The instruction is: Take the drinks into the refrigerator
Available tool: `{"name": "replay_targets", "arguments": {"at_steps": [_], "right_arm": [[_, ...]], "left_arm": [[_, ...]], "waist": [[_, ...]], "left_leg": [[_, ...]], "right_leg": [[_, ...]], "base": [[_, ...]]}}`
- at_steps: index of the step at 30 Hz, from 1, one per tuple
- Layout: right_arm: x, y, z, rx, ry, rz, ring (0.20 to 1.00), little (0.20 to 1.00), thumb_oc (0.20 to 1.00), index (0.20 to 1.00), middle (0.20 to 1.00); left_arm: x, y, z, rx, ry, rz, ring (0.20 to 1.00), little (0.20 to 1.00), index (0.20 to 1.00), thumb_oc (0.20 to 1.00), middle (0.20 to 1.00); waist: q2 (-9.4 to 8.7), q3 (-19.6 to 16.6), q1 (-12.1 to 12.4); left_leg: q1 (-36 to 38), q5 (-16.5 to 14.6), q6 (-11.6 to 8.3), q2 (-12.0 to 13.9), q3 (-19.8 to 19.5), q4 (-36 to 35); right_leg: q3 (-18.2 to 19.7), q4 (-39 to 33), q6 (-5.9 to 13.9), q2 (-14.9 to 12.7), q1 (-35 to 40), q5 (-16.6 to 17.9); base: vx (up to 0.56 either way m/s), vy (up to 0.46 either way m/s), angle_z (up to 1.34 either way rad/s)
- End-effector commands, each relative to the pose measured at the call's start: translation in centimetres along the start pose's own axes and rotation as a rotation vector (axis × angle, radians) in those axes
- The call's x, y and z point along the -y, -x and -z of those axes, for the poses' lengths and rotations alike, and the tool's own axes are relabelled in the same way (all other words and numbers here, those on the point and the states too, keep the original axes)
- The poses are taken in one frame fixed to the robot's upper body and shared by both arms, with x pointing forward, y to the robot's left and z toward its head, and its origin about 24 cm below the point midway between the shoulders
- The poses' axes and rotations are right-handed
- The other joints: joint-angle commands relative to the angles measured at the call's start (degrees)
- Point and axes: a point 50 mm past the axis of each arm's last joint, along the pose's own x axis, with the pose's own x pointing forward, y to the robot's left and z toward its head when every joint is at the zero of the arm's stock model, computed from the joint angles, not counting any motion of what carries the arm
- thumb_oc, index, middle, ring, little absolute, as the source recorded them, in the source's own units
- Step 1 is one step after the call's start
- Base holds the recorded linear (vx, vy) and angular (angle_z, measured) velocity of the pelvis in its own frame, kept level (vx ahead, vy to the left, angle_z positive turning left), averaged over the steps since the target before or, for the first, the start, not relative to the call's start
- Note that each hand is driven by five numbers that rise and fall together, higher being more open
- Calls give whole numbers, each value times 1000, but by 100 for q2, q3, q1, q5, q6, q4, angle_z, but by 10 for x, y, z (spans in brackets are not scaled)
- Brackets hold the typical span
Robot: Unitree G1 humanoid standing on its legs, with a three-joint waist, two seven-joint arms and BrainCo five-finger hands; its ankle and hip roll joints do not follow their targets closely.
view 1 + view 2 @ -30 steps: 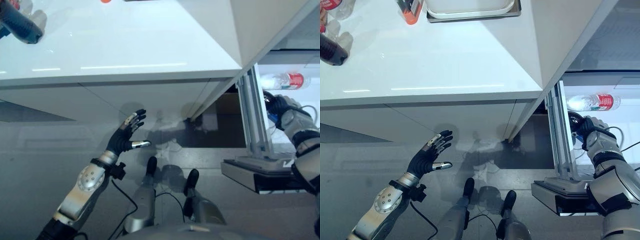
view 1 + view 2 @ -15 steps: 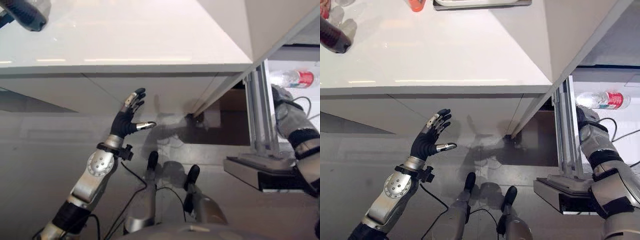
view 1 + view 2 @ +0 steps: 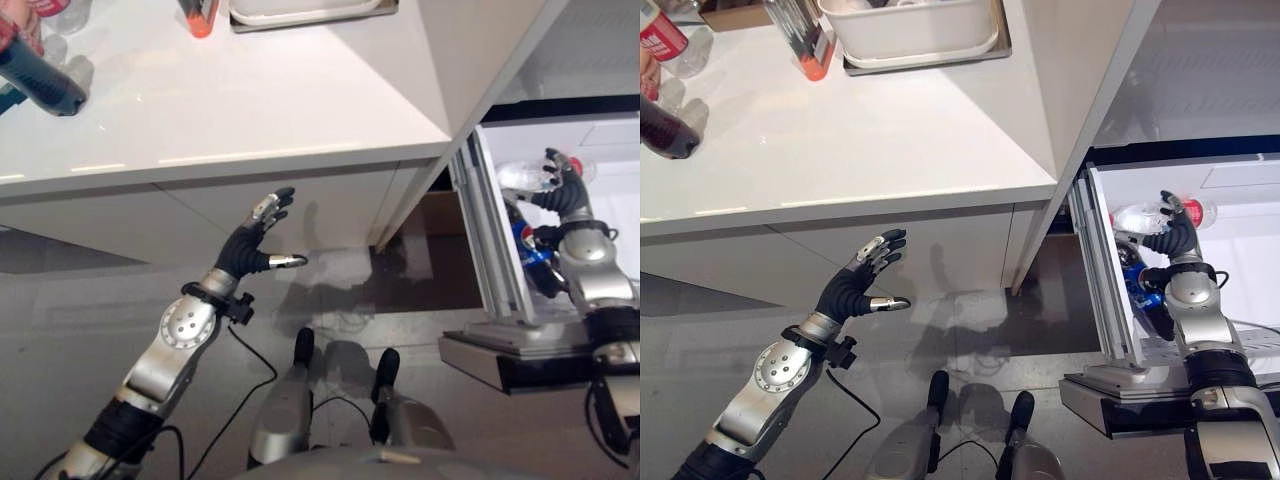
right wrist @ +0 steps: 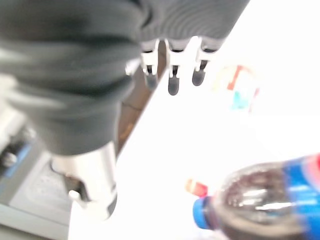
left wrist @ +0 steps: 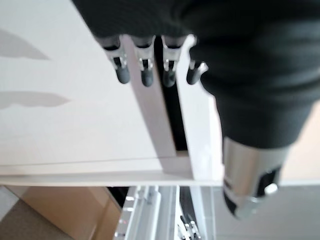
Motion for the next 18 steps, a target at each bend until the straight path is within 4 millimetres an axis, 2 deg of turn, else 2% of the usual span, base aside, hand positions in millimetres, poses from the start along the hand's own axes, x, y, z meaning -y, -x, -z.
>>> {"name": "replay_targets", "arguments": {"at_steps": [1, 6, 10, 11, 12, 14, 18], "right_arm": [[20, 17, 14, -3, 7, 39, 1000, 1000, 1000, 1000, 1000], [40, 29, 10, 35, -37, 95, 1000, 1000, 1000, 1000, 1000], [65, 37, 16, 19, -62, 175, 1000, 1000, 1000, 1000, 1000], [65, 37, 16, 18, -62, 175, 1000, 1000, 1000, 1000, 1000], [82, 40, 14, 31, -92, 241, 1000, 1000, 1000, 1000, 1000], [103, 47, 14, 44, -103, 320, 1000, 1000, 1000, 1000, 1000], [125, 58, 22, 27, -131, 420, 1000, 1000, 1000, 1000, 1000]], "left_arm": [[6, 6, 3, 3, -9, 24, 1000, 1000, 1000, 1000, 1000], [10, 3, 4, -4, -1, 52, 1000, 1000, 1000, 1000, 1000], [13, 6, 7, -23, 35, 65, 1000, 1000, 1000, 1000, 1000], [13, 6, 7, -23, 36, 65, 1000, 1000, 1000, 1000, 1000], [14, 9, 9, -35, 38, 75, 1000, 1000, 1000, 1000, 1000], [17, 12, 12, -58, 42, 99, 1000, 1000, 1000, 1000, 1000], [17, 16, 16, -73, 58, 97, 1000, 1000, 1000, 1000, 1000]], "waist": [[-92, -1033, -437], [-47, -1310, -666], [-5, -1465, -794], [-4, -1467, -788], [1, -1507, -883], [3, -1584, -992], [-2, -1609, -1086]], "left_leg": [[130, -614, 331, -332, 224, 86], [405, -724, 337, -281, 375, 66], [544, -785, 330, -244, 471, 52], [545, -786, 330, -243, 474, 51], [534, -738, 329, -240, 528, 59], [611, -818, 329, -206, 586, 34], [599, -785, 342, -188, 703, 46]], "right_leg": [[403, 49, 228, -16, -149, -317], [564, 50, 222, 19, 70, -392], [667, 38, 233, 42, 159, -419], [670, 38, 233, 43, 159, -418], [727, 38, 228, 46, 129, -355], [830, 34, 247, 75, 130, -388], [949, 44, 251, 95, 65, -304]], "base": [[53, -7, -27], [74, -20, -23], [49, -17, -17], [-17, -6, -25], [-24, -11, -26], [39, -19, -31], [-6, -7, -21]]}}
